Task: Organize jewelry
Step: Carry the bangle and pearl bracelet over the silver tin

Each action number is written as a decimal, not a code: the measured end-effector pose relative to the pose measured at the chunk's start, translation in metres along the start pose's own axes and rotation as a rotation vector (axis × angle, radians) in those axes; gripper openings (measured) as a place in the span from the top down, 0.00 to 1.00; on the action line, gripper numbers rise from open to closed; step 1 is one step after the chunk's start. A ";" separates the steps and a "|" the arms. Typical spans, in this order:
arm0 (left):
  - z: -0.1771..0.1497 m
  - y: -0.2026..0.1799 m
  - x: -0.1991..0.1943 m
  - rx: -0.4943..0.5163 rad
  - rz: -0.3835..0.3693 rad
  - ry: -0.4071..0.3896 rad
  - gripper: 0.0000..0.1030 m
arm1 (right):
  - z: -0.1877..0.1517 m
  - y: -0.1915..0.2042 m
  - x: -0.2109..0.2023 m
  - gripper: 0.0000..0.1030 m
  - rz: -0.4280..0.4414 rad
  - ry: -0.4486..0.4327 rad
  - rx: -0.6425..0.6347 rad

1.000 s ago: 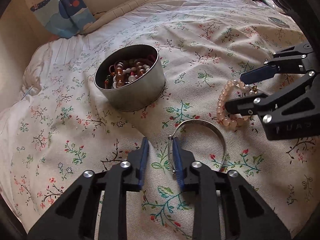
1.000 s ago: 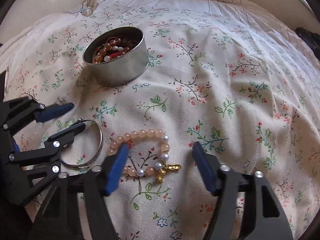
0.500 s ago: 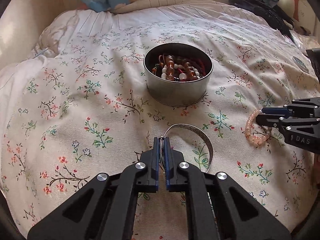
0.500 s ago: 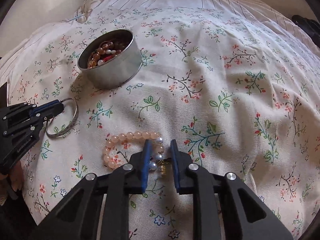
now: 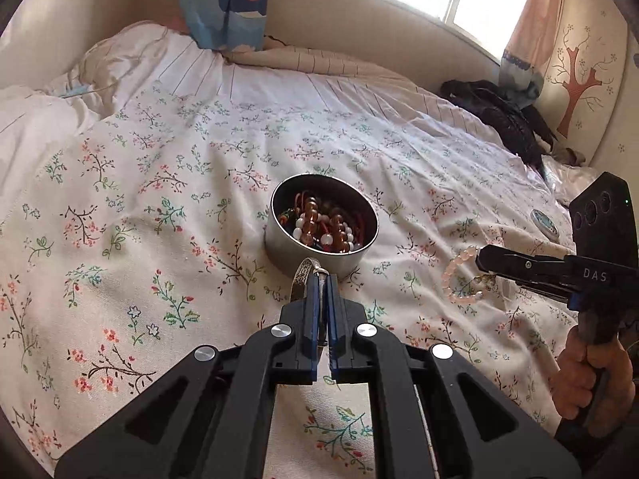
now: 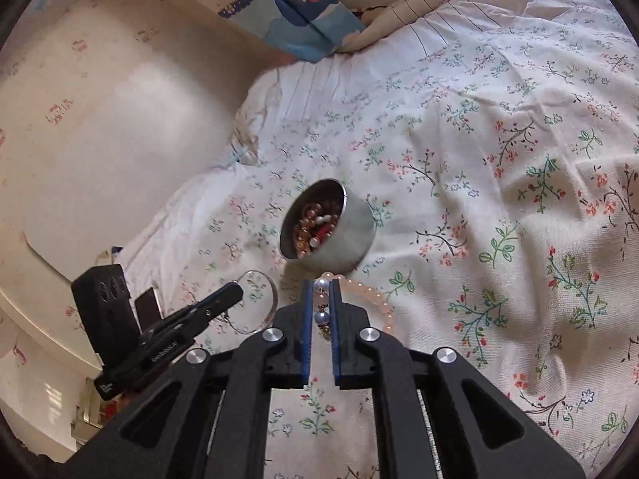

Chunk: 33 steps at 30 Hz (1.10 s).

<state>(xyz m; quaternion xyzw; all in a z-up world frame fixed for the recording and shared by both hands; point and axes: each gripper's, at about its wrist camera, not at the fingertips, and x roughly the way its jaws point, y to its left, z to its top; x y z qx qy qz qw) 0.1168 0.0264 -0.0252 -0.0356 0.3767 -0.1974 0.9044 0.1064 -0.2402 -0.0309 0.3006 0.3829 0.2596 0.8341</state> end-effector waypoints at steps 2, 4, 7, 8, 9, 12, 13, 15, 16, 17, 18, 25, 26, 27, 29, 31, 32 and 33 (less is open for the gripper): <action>0.004 -0.004 -0.003 0.003 0.013 -0.027 0.96 | 0.005 0.004 -0.006 0.92 0.038 -0.042 -0.006; 0.007 -0.008 -0.005 0.015 0.041 -0.055 0.96 | 0.007 0.009 -0.013 0.92 0.071 -0.077 -0.013; 0.010 -0.012 -0.009 0.032 0.080 -0.087 0.96 | 0.011 0.012 -0.018 0.92 0.089 -0.104 -0.020; 0.010 -0.012 -0.010 0.036 0.092 -0.095 0.96 | 0.012 0.012 -0.016 0.91 0.096 -0.106 -0.018; 0.011 -0.013 -0.010 0.040 0.102 -0.101 0.96 | 0.013 0.012 -0.016 0.92 0.100 -0.108 -0.016; 0.013 -0.014 -0.011 0.053 0.127 -0.114 0.96 | 0.014 0.013 -0.013 0.92 0.103 -0.107 -0.021; 0.013 -0.014 -0.012 0.059 0.134 -0.116 0.96 | 0.015 0.014 -0.012 0.92 0.106 -0.105 -0.024; 0.014 -0.016 -0.012 0.073 0.151 -0.123 0.96 | 0.015 0.016 -0.010 0.92 0.107 -0.104 -0.031; 0.014 -0.017 -0.013 0.079 0.156 -0.127 0.96 | 0.015 0.016 -0.009 0.92 0.111 -0.103 -0.032; 0.015 -0.018 -0.013 0.083 0.158 -0.132 0.96 | 0.015 0.016 -0.008 0.92 0.114 -0.102 -0.033; 0.015 -0.019 -0.014 0.087 0.161 -0.136 0.96 | 0.016 0.016 -0.007 0.92 0.117 -0.103 -0.033; 0.020 -0.023 -0.019 0.091 0.166 -0.174 0.96 | 0.021 0.015 -0.003 0.92 0.139 -0.120 -0.024; 0.022 -0.022 -0.020 0.084 0.160 -0.181 0.96 | 0.021 0.014 -0.003 0.92 0.142 -0.124 -0.022; 0.023 -0.020 -0.021 0.075 0.153 -0.188 0.96 | 0.022 0.014 -0.003 0.92 0.143 -0.130 -0.021; 0.027 -0.019 -0.022 0.060 0.137 -0.201 0.96 | 0.025 0.013 -0.001 0.92 0.149 -0.137 -0.015; 0.029 -0.020 -0.023 0.054 0.129 -0.210 0.96 | 0.028 0.012 0.001 0.91 0.154 -0.146 -0.011; 0.030 -0.020 -0.022 0.052 0.123 -0.213 0.96 | 0.029 0.012 0.001 0.91 0.158 -0.150 -0.010; 0.031 -0.020 -0.022 0.051 0.118 -0.216 0.96 | 0.030 0.012 0.001 0.91 0.160 -0.155 -0.009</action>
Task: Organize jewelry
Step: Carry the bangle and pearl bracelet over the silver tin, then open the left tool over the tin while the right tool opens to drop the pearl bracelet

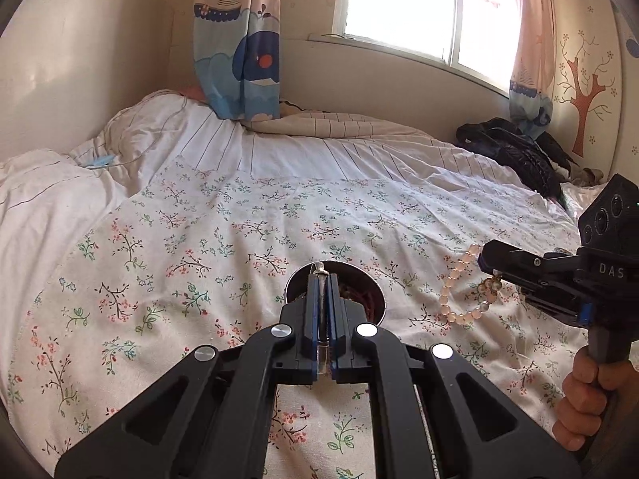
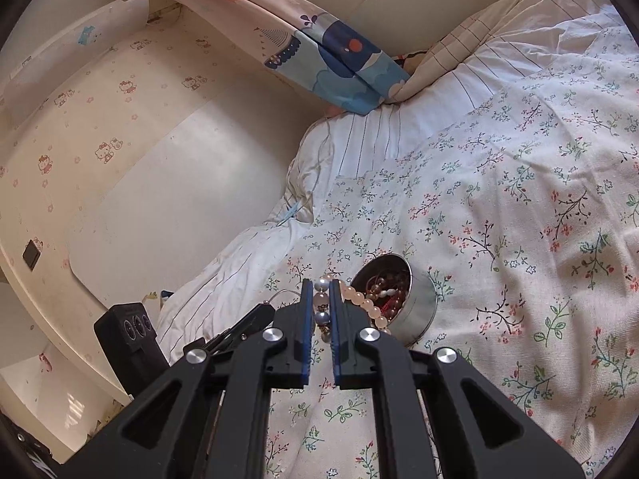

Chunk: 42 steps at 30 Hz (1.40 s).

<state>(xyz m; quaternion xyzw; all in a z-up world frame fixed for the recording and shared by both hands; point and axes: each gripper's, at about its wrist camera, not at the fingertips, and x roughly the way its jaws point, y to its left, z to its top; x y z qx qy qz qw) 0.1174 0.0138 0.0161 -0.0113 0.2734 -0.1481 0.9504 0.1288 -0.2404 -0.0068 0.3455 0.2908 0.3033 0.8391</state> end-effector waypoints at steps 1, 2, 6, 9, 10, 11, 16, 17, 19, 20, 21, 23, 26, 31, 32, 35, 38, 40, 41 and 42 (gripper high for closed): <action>0.001 -0.001 0.000 -0.001 -0.004 -0.003 0.96 | 0.001 0.000 0.001 0.91 0.003 -0.003 0.001; 0.002 -0.001 0.001 -0.001 -0.007 -0.006 0.96 | 0.002 0.000 0.001 0.91 0.007 -0.006 0.001; 0.007 -0.005 0.008 -0.008 -0.032 -0.009 0.96 | 0.005 0.000 0.005 0.91 0.016 -0.012 0.001; 0.011 -0.009 0.016 -0.008 -0.049 -0.005 0.96 | 0.007 0.000 0.007 0.91 0.019 -0.014 0.002; 0.012 -0.011 0.018 -0.006 -0.053 -0.003 0.96 | 0.008 0.000 0.008 0.91 0.019 -0.015 0.002; 0.013 -0.013 0.020 -0.002 -0.056 -0.001 0.96 | 0.009 -0.001 0.008 0.91 0.021 -0.016 0.003; 0.015 -0.019 0.033 0.000 -0.077 0.012 0.96 | 0.012 -0.004 0.014 0.91 0.025 -0.014 0.006; 0.016 -0.020 0.036 -0.003 -0.084 0.018 0.96 | 0.013 -0.004 0.015 0.91 0.026 -0.012 0.006; 0.016 -0.021 0.044 -0.011 -0.099 0.031 0.96 | 0.014 -0.005 0.017 0.91 0.027 -0.010 0.004; 0.017 -0.021 0.050 -0.014 -0.111 0.046 0.96 | 0.014 -0.006 0.018 0.91 0.028 -0.009 0.005; 0.016 -0.022 0.056 -0.012 -0.113 0.065 0.96 | 0.014 -0.006 0.019 0.91 0.027 -0.008 0.006; 0.014 -0.023 0.071 -0.005 -0.072 0.105 0.96 | 0.015 -0.007 0.022 0.91 0.027 -0.006 0.008; 0.009 -0.016 0.085 -0.009 -0.001 0.155 0.92 | 0.017 -0.009 0.026 0.91 0.028 -0.002 0.009; 0.015 0.011 0.074 -0.099 0.103 0.085 0.51 | 0.017 -0.008 0.037 0.91 0.023 0.016 0.003; 0.017 0.017 0.072 -0.121 0.115 0.075 0.50 | 0.017 -0.007 0.040 0.91 0.023 0.021 0.002; 0.019 0.030 0.070 -0.165 0.177 0.068 0.46 | 0.016 -0.006 0.048 0.91 0.023 0.033 -0.003; 0.020 0.044 0.068 -0.210 0.250 0.067 0.33 | 0.015 -0.004 0.056 0.91 0.024 0.049 -0.011; 0.020 0.054 0.066 -0.252 0.293 0.061 0.23 | 0.014 -0.003 0.062 0.91 0.023 0.060 -0.015; 0.019 0.058 0.065 -0.270 0.304 0.058 0.22 | 0.014 -0.002 0.065 0.91 0.024 0.065 -0.016; 0.019 0.063 0.064 -0.287 0.312 0.058 0.21 | 0.014 -0.002 0.068 0.91 0.028 0.071 -0.015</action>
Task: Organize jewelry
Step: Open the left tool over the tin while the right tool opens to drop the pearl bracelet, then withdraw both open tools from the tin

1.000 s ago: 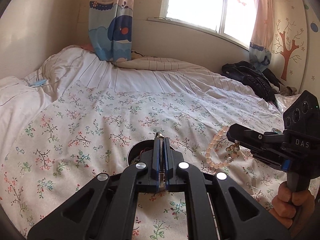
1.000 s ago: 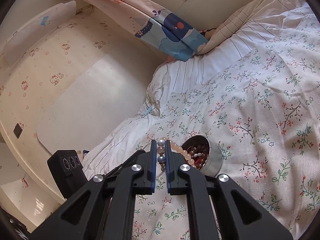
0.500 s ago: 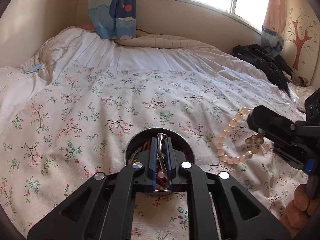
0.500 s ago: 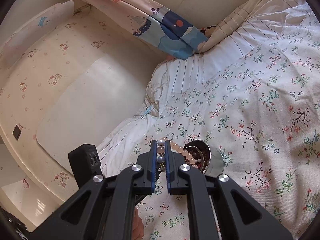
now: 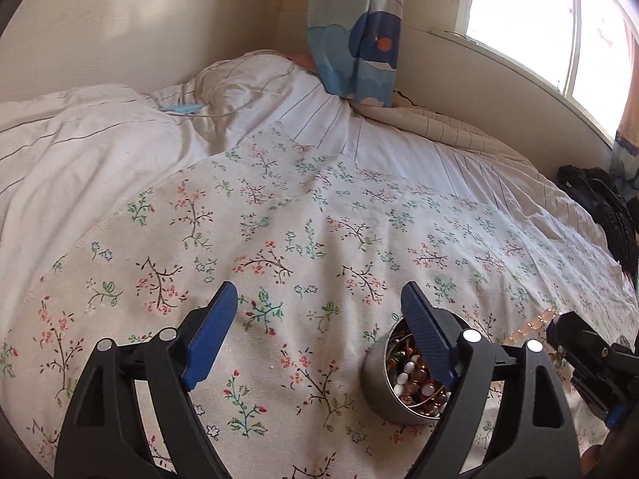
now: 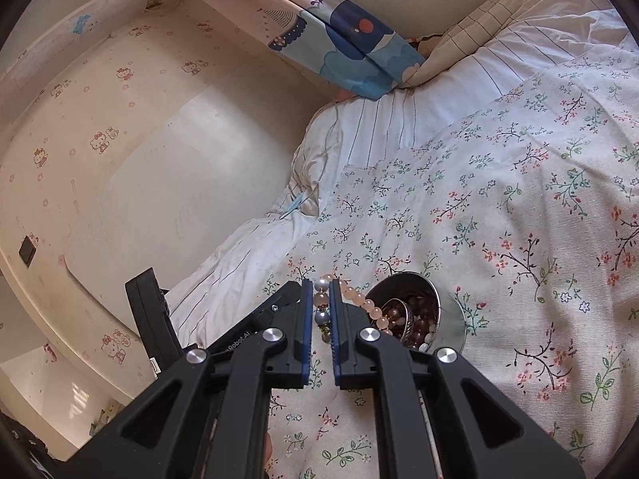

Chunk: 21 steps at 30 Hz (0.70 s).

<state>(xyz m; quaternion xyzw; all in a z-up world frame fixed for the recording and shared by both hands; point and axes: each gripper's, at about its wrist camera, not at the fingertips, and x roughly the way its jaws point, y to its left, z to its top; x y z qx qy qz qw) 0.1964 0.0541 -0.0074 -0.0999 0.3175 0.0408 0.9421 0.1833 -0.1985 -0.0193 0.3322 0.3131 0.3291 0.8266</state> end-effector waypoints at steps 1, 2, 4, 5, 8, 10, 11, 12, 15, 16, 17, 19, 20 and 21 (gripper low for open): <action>0.001 0.003 0.001 -0.014 0.006 0.003 0.20 | 0.000 0.000 0.004 0.91 0.007 0.005 0.002; 0.001 0.006 0.002 -0.024 0.013 0.005 0.20 | 0.000 0.000 0.007 0.91 0.020 0.009 0.006; 0.001 0.009 0.002 -0.030 0.022 0.004 0.19 | 0.001 -0.001 0.015 0.91 0.058 0.022 0.020; 0.001 0.008 0.002 -0.029 0.025 0.003 0.19 | 0.001 -0.001 0.019 0.91 0.044 0.036 0.011; 0.001 0.005 0.002 -0.018 0.026 0.000 0.18 | 0.002 -0.004 0.029 0.73 -0.138 0.057 -0.041; -0.001 0.001 0.001 0.000 0.027 0.000 0.18 | 0.002 -0.010 0.029 0.73 -0.204 0.058 -0.039; -0.002 -0.001 0.001 0.010 0.028 -0.001 0.18 | 0.003 -0.011 0.027 0.73 -0.213 0.053 -0.037; -0.002 -0.003 0.001 0.020 0.029 -0.002 0.18 | 0.003 -0.014 0.025 0.73 -0.215 0.046 -0.029; -0.004 -0.009 0.000 0.052 0.033 -0.003 0.17 | 0.004 -0.016 0.020 0.66 -0.230 0.039 -0.020; -0.005 -0.011 0.000 0.062 0.038 -0.004 0.16 | 0.004 -0.016 0.020 0.66 -0.241 0.040 -0.023; -0.005 -0.013 0.000 0.070 0.041 -0.003 0.16 | 0.004 -0.016 0.019 0.65 -0.245 0.041 -0.025; -0.006 -0.016 0.001 0.082 0.042 0.000 0.15 | 0.004 -0.015 0.019 0.60 -0.245 0.044 -0.028; -0.006 -0.017 0.001 0.088 0.046 0.001 0.15 | 0.004 -0.015 0.020 0.56 -0.253 0.049 -0.033; -0.007 -0.018 0.001 0.095 0.050 -0.001 0.15 | 0.003 -0.014 0.022 0.55 -0.263 0.057 -0.041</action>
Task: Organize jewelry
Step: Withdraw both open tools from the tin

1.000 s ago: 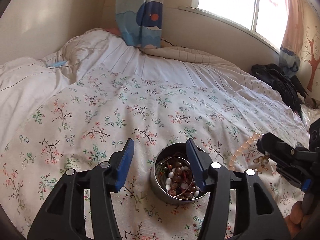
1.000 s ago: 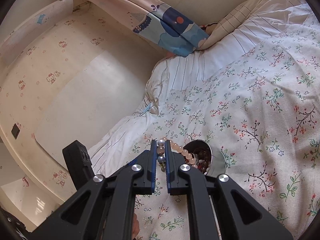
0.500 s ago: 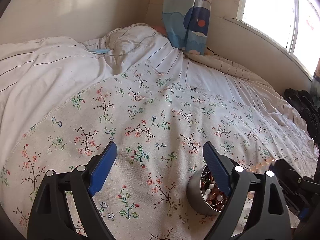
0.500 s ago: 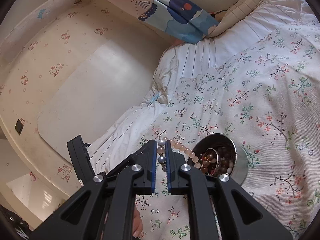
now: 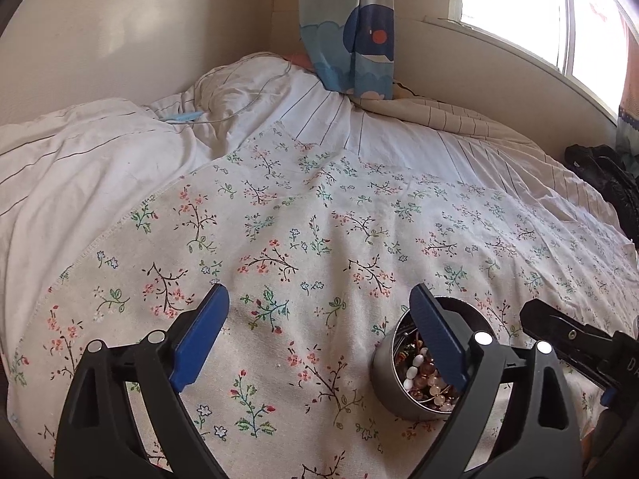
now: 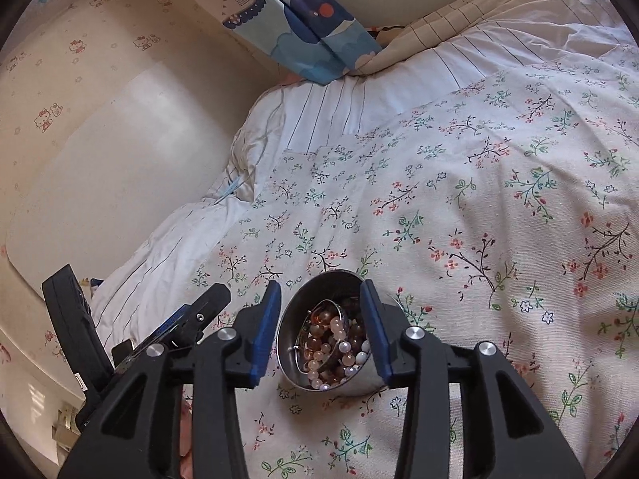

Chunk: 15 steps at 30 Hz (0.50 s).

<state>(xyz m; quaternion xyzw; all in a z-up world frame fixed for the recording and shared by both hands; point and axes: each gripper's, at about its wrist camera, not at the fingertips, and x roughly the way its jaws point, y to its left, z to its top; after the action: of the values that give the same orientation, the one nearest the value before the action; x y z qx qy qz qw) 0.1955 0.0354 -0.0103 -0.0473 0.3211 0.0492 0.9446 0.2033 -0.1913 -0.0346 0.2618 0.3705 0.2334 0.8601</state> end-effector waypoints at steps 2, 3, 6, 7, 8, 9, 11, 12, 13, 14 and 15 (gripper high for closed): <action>0.000 -0.002 -0.001 0.012 0.006 -0.005 0.14 | -0.001 0.002 0.003 0.54 -0.021 0.019 -0.017; 0.000 -0.003 -0.001 0.016 0.008 -0.007 0.14 | -0.003 0.003 0.006 0.53 -0.035 0.029 -0.025; 0.000 -0.004 -0.003 0.030 0.014 -0.014 0.13 | -0.006 0.004 0.012 0.51 -0.083 0.056 -0.053; 0.000 -0.004 -0.003 0.033 0.014 -0.015 0.13 | -0.008 0.004 0.014 0.50 -0.101 0.065 -0.061; 0.000 -0.004 -0.003 0.035 0.014 -0.016 0.13 | -0.009 0.004 0.016 0.50 -0.123 0.075 -0.069; 0.000 -0.005 -0.004 0.037 0.014 -0.017 0.12 | -0.011 0.003 0.019 0.50 -0.154 0.086 -0.077; 0.000 -0.005 -0.004 0.038 0.013 -0.017 0.12 | -0.014 -0.001 0.026 0.48 -0.229 0.113 -0.090; 0.000 -0.005 -0.004 0.039 0.013 -0.016 0.12 | -0.016 -0.004 0.030 0.48 -0.253 0.128 -0.089; 0.000 -0.005 -0.004 0.040 0.013 -0.015 0.11 | -0.017 -0.008 0.032 0.48 -0.268 0.139 -0.083; 0.000 -0.005 -0.004 0.040 0.012 -0.014 0.11 | -0.018 -0.011 0.034 0.48 -0.276 0.145 -0.074; 0.000 -0.004 -0.005 0.040 0.012 -0.013 0.11 | -0.018 -0.013 0.034 0.48 -0.275 0.143 -0.065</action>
<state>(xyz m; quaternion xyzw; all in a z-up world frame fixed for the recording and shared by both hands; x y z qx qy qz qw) 0.1925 0.0307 -0.0072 -0.0259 0.3161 0.0487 0.9471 0.2131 -0.1765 -0.0708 0.1634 0.4553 0.1432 0.8634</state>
